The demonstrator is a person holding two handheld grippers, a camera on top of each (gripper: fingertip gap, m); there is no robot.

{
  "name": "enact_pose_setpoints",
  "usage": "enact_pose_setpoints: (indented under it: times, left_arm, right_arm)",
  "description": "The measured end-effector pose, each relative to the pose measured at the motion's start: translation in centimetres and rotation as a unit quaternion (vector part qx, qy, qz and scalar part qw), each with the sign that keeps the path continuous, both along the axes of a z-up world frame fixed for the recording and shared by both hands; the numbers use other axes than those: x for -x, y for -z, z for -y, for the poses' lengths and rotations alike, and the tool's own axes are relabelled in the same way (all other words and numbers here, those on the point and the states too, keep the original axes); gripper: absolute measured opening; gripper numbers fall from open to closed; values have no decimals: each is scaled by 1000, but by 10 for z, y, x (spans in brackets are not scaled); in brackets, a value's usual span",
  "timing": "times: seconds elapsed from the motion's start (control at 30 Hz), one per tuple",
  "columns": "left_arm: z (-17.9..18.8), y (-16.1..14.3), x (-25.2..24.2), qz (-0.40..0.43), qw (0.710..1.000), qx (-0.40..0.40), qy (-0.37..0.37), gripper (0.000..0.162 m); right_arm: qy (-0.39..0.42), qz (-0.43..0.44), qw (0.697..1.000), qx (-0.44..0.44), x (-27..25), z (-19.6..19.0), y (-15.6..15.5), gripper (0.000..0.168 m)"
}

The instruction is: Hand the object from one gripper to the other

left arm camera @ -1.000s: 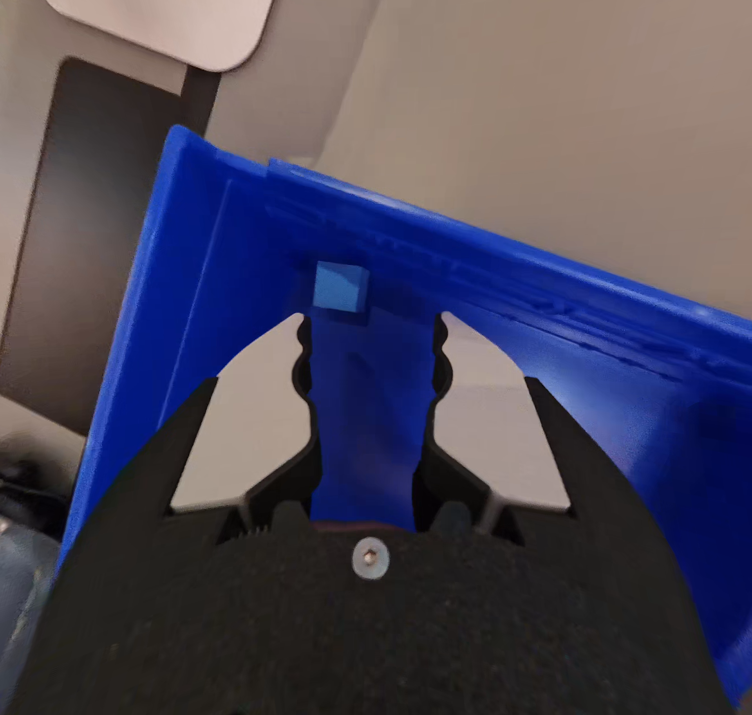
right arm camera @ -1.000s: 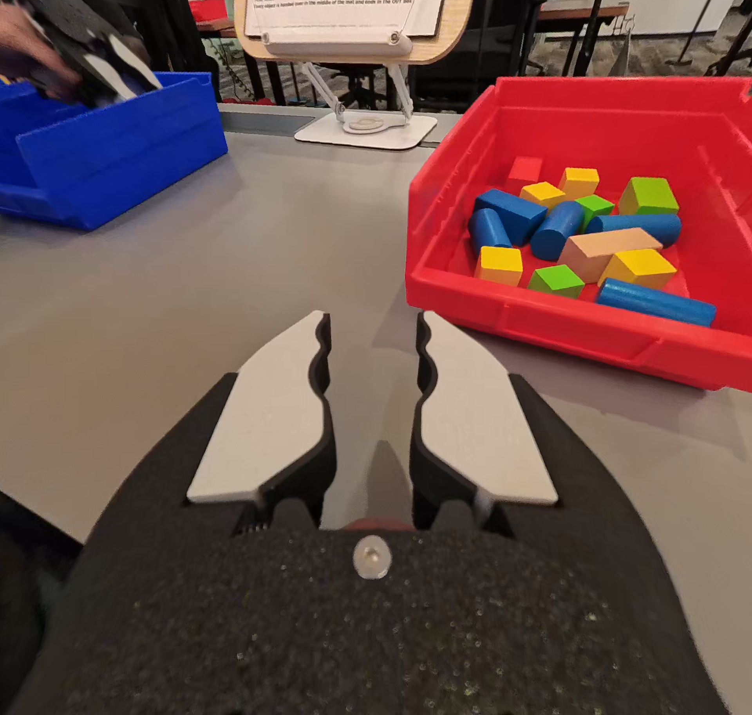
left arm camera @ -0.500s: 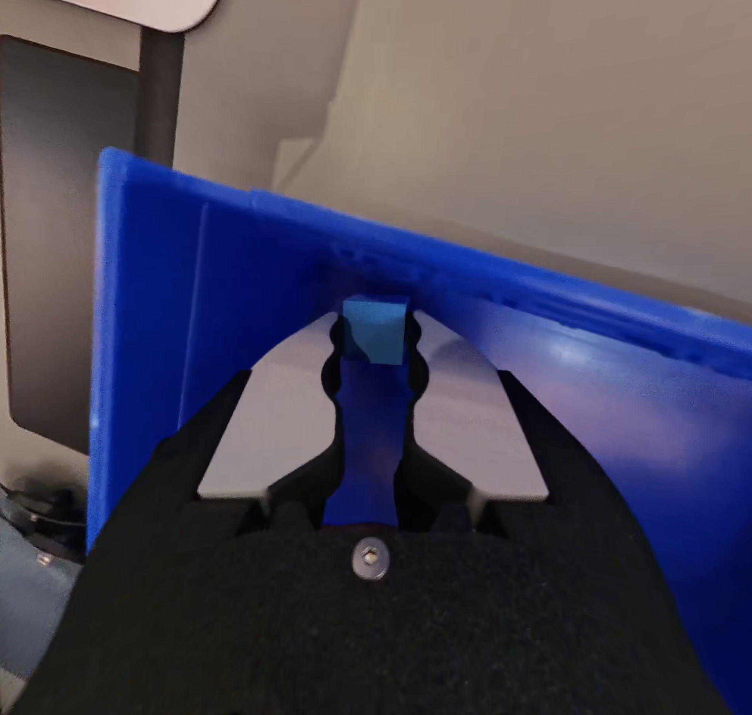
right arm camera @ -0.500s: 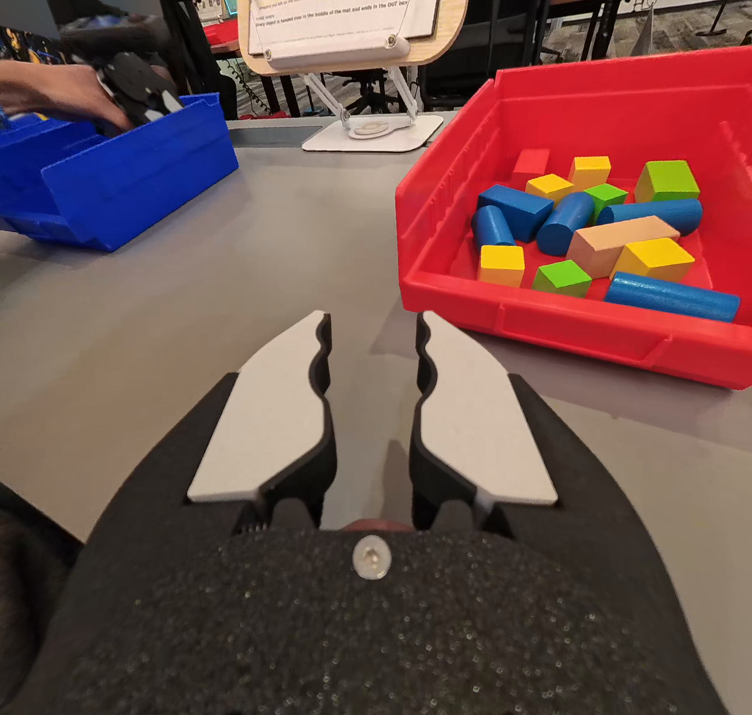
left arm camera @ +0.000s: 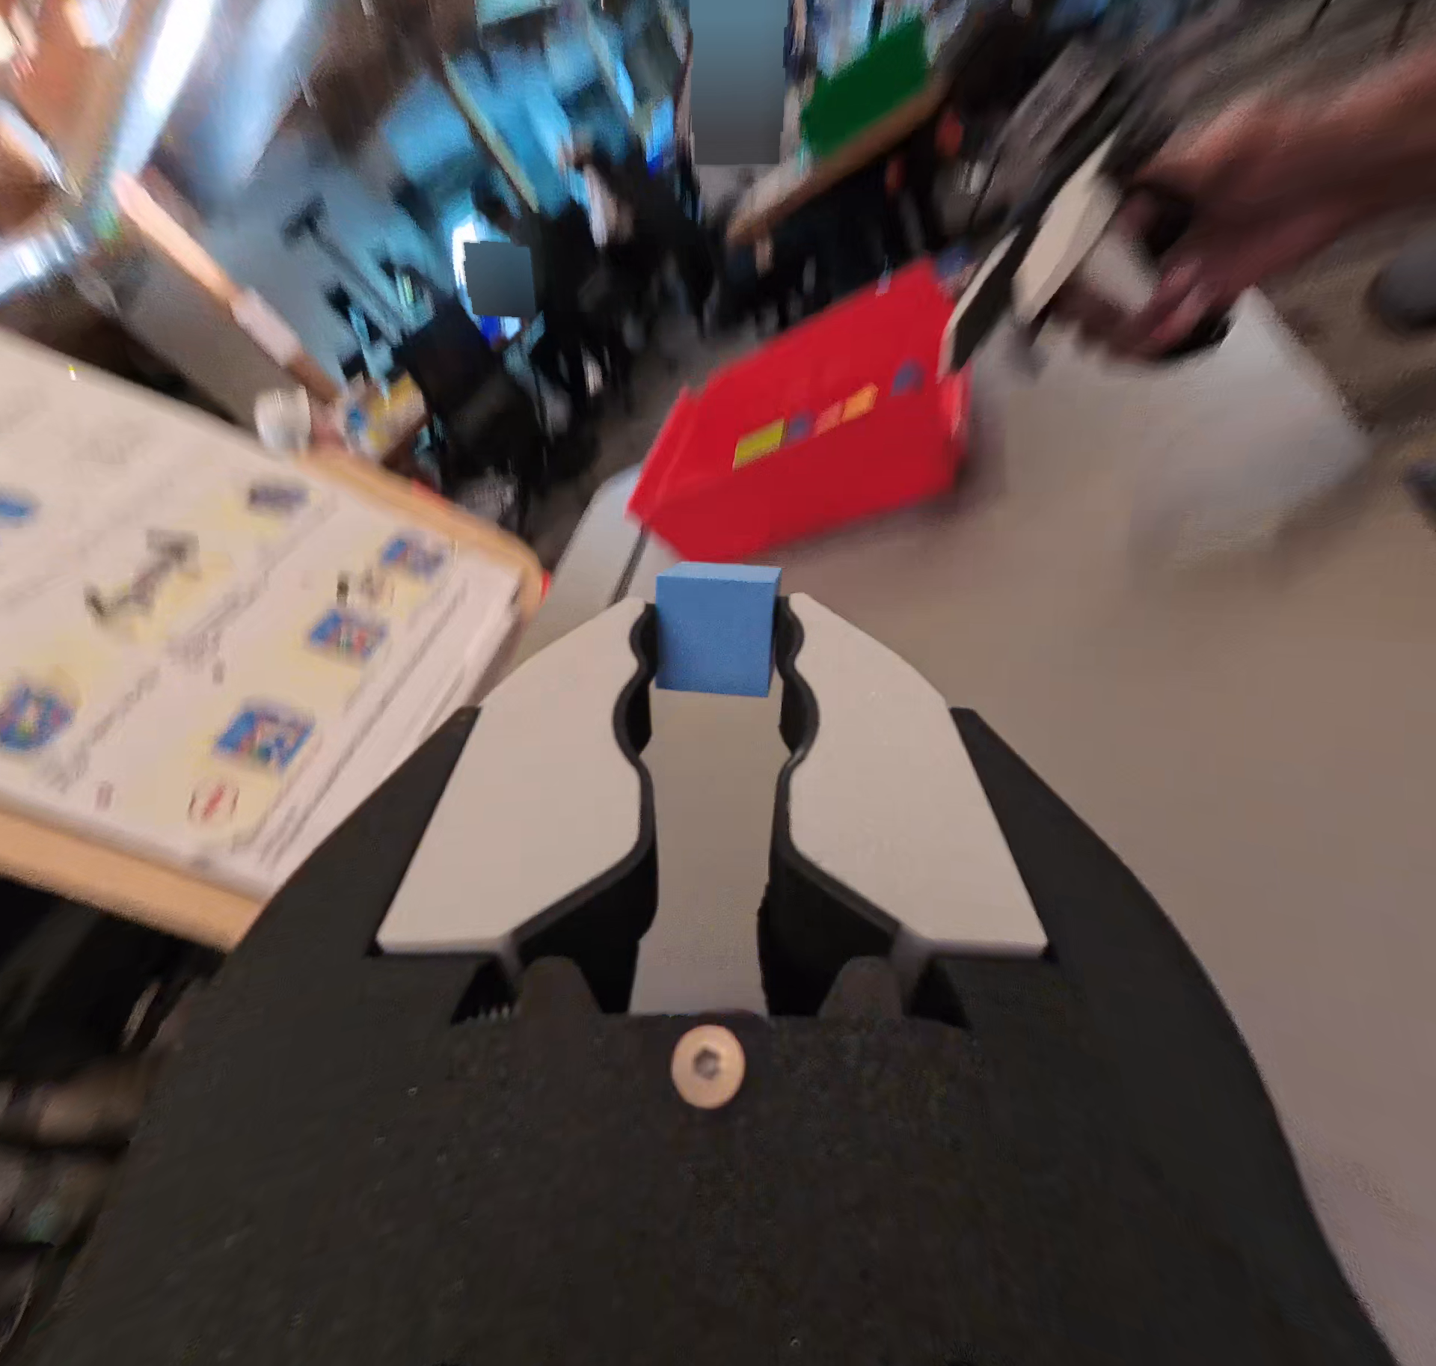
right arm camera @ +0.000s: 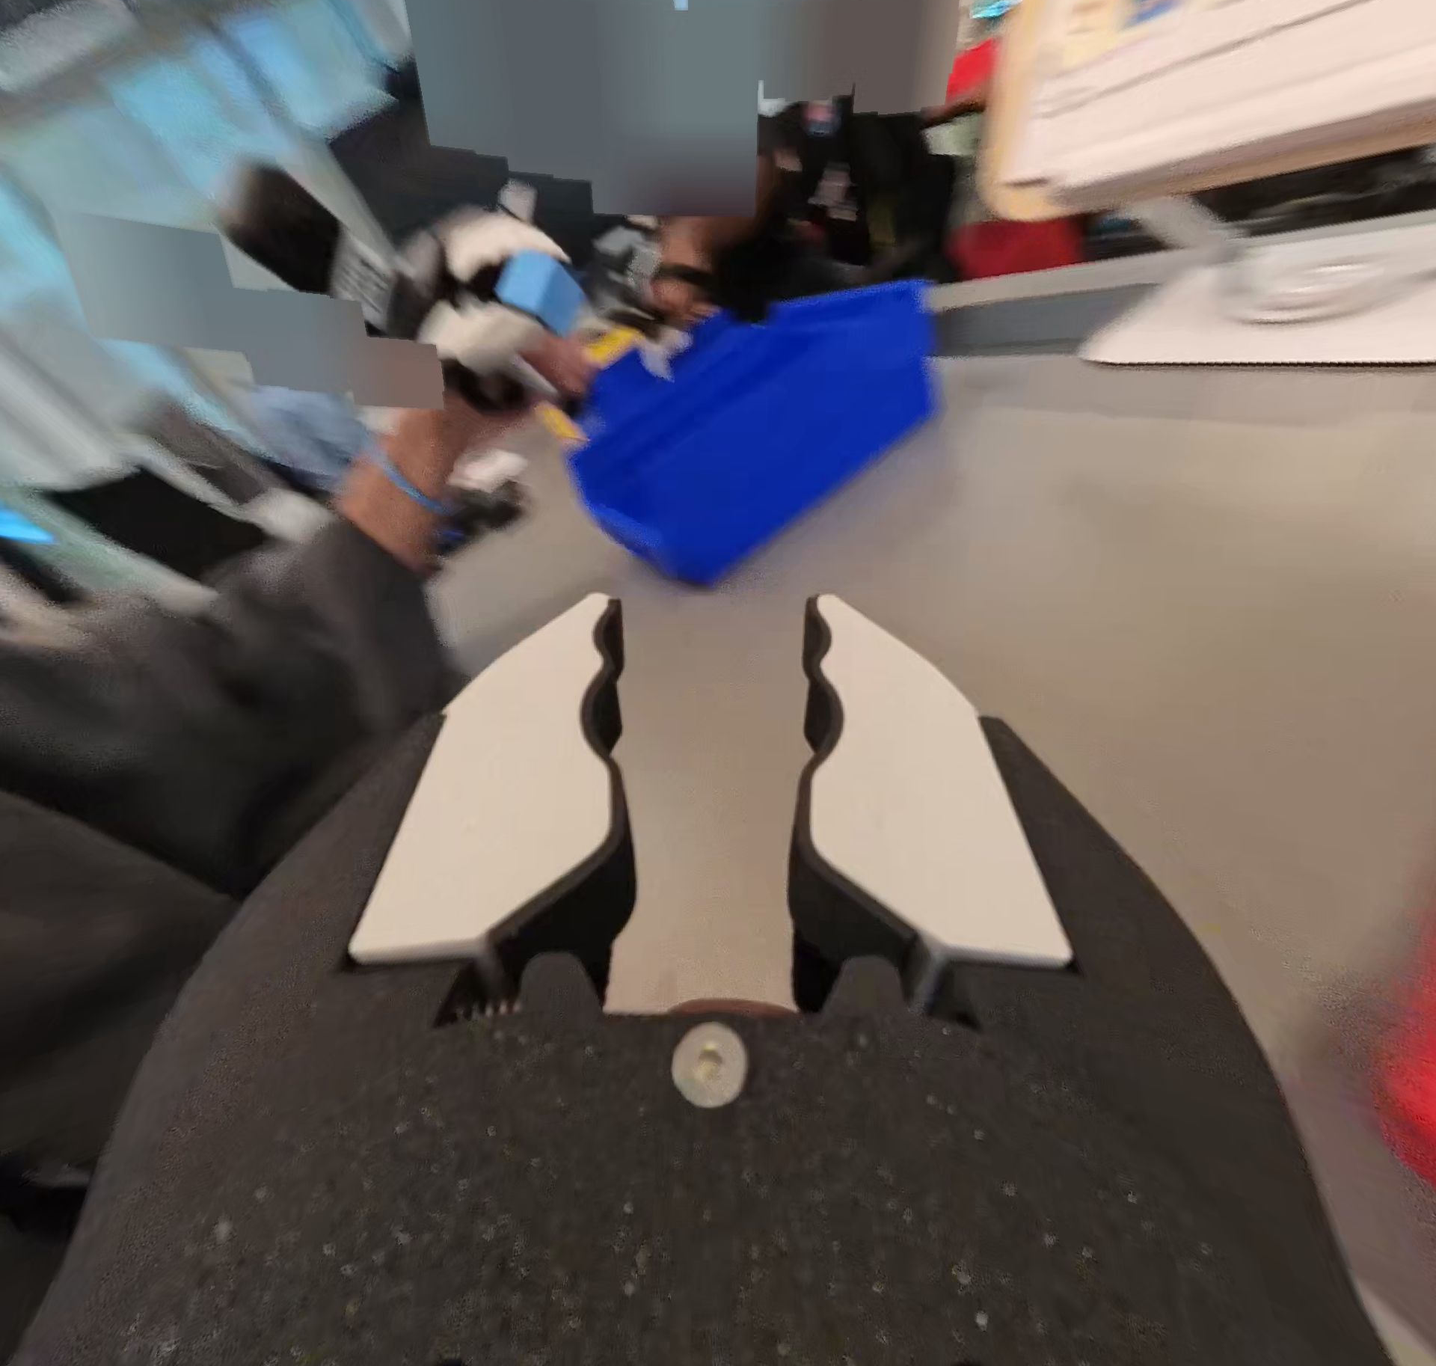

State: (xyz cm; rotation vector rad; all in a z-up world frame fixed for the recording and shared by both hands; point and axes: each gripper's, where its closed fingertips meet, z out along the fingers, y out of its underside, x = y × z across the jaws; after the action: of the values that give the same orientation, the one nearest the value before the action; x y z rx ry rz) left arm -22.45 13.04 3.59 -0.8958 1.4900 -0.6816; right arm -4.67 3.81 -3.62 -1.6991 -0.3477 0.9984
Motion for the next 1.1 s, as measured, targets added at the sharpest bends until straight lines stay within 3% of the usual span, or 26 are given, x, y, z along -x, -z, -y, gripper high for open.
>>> enact_pose_setpoints:
  times: [0.1,0.23,0.3,0.47,0.5,0.63,0.8,0.93,1.03,1.1]
  left_arm:
    - [55,-24,-30,66,996,3,51,28]
    - [90,-23,-61,56,996,-40,62,28]
    - [94,-20,-69,40,996,-47,61,28]
    - [88,-11,-75,23,998,-26,56,28]
    - [87,-8,-75,20,998,-20,58,29]
    - [86,4,-78,13,999,-7,43,28]
    - [94,14,-59,102,984,142,32,37]
    - [89,49,-35,160,918,364,4,31]
    - [98,73,-26,141,856,497,5,32]
    - [102,76,-22,135,836,532,6,32]
  right_arm:
    - [-128,-131,983,26,51,-12,-38,61]
    - [-277,-315,905,68,92,-10,-88,67]
    - [-315,-328,888,76,106,-5,-94,67]
    - [-342,-311,883,83,125,-2,-91,67]
    - [-354,-296,883,87,126,0,-86,35]
    - [-359,-284,884,99,123,-1,-73,28]
    - [-335,-219,911,105,118,-1,-60,28]
    - [-268,-169,948,39,73,-9,-94,28]
    - [-84,-34,996,11,-5,-42,-98,28]
    - [97,80,992,17,-87,-64,-87,28]
